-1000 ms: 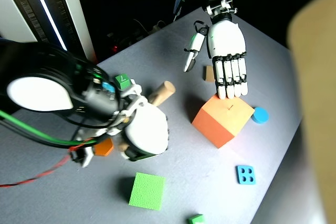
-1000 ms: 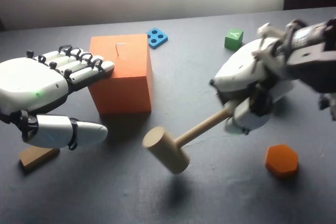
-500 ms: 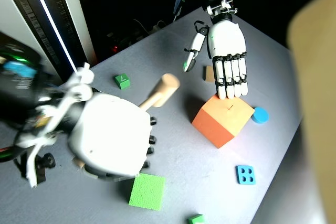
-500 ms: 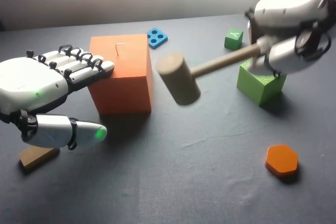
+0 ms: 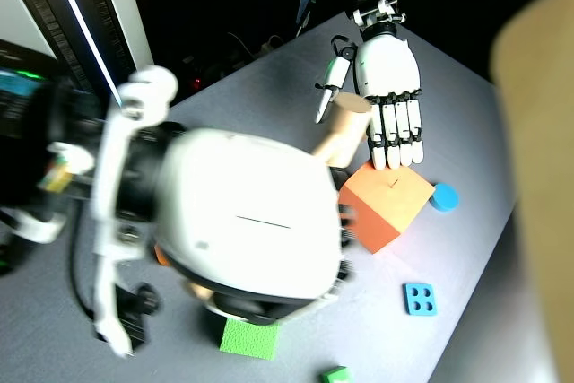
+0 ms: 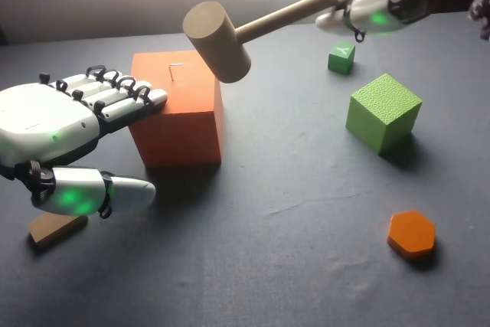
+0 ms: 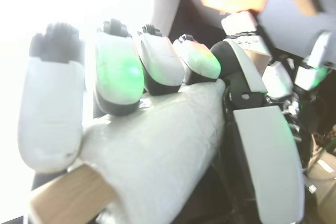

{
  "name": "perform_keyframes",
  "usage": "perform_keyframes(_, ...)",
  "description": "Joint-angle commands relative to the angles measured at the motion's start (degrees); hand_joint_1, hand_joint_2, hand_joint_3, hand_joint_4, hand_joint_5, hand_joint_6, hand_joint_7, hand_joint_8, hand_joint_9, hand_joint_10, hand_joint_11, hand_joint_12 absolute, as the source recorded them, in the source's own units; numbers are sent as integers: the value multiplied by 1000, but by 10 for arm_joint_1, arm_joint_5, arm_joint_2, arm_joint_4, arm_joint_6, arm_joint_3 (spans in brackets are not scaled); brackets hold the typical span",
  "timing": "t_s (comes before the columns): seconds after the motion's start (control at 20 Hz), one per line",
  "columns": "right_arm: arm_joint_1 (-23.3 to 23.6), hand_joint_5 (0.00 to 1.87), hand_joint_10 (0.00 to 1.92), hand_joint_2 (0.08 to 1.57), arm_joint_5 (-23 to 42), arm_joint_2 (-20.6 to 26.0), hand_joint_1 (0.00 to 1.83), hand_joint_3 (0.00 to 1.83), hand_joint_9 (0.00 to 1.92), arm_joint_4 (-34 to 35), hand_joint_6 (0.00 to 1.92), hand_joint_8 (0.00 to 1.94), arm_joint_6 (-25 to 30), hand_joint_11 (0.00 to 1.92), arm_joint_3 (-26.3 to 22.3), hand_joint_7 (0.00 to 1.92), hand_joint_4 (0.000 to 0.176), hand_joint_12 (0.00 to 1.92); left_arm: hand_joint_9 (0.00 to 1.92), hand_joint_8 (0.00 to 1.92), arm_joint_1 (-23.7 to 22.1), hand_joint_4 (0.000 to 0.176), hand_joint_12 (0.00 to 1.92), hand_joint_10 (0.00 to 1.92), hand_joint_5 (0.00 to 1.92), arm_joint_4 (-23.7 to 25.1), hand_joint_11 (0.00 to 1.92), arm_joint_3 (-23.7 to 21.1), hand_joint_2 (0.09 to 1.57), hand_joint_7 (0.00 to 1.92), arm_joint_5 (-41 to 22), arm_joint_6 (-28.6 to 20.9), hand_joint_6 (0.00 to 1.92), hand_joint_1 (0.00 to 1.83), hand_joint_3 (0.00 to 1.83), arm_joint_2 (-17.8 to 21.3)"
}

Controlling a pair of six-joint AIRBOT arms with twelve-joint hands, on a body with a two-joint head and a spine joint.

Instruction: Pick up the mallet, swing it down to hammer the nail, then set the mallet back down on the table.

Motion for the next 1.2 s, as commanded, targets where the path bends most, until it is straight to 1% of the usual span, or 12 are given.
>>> perform_keyframes(0.0, 12, 1350, 1921, 1571, 84, 1, 552, 69, 1627, -2, 1921, 1941, -6, 1740, 2, 1548, 176, 1921, 0, 0, -5, 0, 0, 0, 0, -2, 0, 3, 1196, 0, -32, -1, 0, 0, 3, 1)
perform_keyframes(0.15, 0, 1358, 1921, 1571, 118, -19, 558, 69, 1612, -1, 1921, 1941, -70, 1727, 9, 1540, 176, 1921, 0, 0, -5, 0, 0, 0, 0, -2, 0, 4, 1190, 0, -32, -1, 0, 0, 0, 1)
perform_keyframes(0.2, -4, 1358, 1921, 1571, 123, -22, 558, 69, 1612, 46, 1921, 1941, -114, 1727, 9, 1540, 176, 1921, 0, 0, -5, 0, 0, 0, 0, -2, 0, 4, 1190, 0, -32, -1, 0, 0, 0, 1)
perform_keyframes(0.25, -12, 1375, 1921, 1571, 140, -25, 526, 109, 1615, 141, 1921, 1941, -202, 1707, 9, 1564, 176, 1921, 0, 0, -5, 0, 0, 0, 0, -2, 0, 4, 1202, 0, -32, -1, 0, 0, 5, 1)
perform_keyframes(0.3, -21, 1364, 1921, 1571, 166, -28, 524, 96, 1612, 150, 1921, 1941, -222, 1717, 9, 1556, 176, 1921, 0, 0, -6, 0, 0, 0, 0, -2, 0, 4, 1200, 0, -32, -1, 0, 0, 4, 1)
perform_keyframes(0.4, -28, 1367, 1921, 1571, 172, -32, 534, 105, 1629, 190, 1921, 1941, -235, 1743, 10, 1568, 176, 1921, 0, 0, -7, 0, 0, 0, 0, -2, 0, 4, 1200, 0, -32, -1, 0, 0, 3, 1)
perform_keyframes(0.6, -46, 1386, 1921, 1571, 170, -40, 556, 105, 1645, 194, 1921, 1941, -211, 1754, 15, 1584, 176, 1921, 0, 0, -7, 0, 0, 0, 0, -2, 0, 5, 1197, 0, -31, -1, 0, 0, 1, 1)
perform_keyframes(0.7, -54, 1394, 1921, 1571, 201, -40, 520, 104, 1642, 199, 1921, 1941, -216, 1741, 12, 1586, 176, 1921, 0, 0, -7, 0, 0, 0, 0, -2, 0, 4, 1198, 0, -31, -1, 0, 0, 2, 2)
perform_keyframes(0.75, -58, 1407, 1921, 1571, 223, -40, 512, 113, 1653, 255, 1921, 1941, -254, 1758, 8, 1597, 176, 1921, 0, 0, -8, 0, 0, 0, 0, -2, 0, 4, 1194, 0, -31, -1, 0, 0, 0, 2)
perform_keyframes(0.85, -76, 1393, 1921, 1571, 324, -39, 548, 108, 1648, 456, 1921, 1941, -415, 1754, -10, 1594, 176, 1921, 0, 0, -8, 0, 0, 0, 0, -2, 0, 4, 1196, 0, -30, -1, 0, 0, 0, 1)
perform_keyframes(0.9, -78, 1389, 1921, 1571, 344, -40, 550, 97, 1644, 523, 1921, 1941, -475, 1749, -18, 1590, 176, 1921, 0, 0, -8, 0, 1, 0, 0, -2, 3, 5, 1196, 0, -28, -1, 0, 0, 0, 1)
perform_keyframes(1.15, -56, 1382, 1921, 1571, 326, -57, 545, 89, 1643, 836, 1921, 1941, -714, 1756, -30, 1579, 176, 1921, 0, 0, -9, 0, 0, 0, 0, -2, 0, 5, 1204, 0, -28, -1, 0, 0, 3, 1)
